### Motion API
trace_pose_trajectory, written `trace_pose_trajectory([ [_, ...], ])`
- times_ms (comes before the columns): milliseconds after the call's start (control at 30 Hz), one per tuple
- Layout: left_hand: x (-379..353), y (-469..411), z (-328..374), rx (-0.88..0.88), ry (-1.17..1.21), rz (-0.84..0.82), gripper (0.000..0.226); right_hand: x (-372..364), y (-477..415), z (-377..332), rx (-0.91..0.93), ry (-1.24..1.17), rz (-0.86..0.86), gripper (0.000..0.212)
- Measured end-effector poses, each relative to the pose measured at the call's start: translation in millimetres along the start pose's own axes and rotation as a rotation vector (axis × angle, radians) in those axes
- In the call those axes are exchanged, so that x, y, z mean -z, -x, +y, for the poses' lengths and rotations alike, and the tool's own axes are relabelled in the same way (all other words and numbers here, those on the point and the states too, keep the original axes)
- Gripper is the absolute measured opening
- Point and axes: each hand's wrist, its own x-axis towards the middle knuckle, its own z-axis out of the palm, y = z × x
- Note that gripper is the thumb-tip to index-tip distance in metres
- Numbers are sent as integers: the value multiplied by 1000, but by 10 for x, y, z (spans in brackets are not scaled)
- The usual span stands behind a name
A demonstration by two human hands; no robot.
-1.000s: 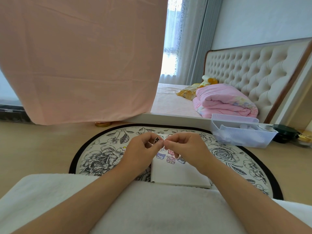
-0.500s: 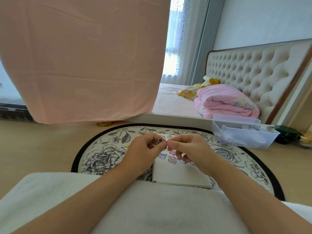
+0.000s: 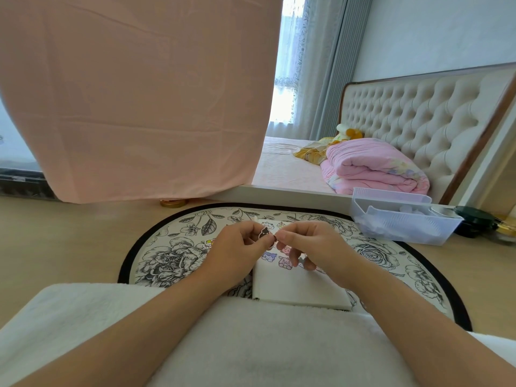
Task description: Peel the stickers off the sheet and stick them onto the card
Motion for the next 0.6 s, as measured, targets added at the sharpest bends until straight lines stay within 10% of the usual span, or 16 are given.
trace_pose_trajectory([
  [600,-7,26,22,17,36,-38,14,4,-15,-4,302,514,114,18],
])
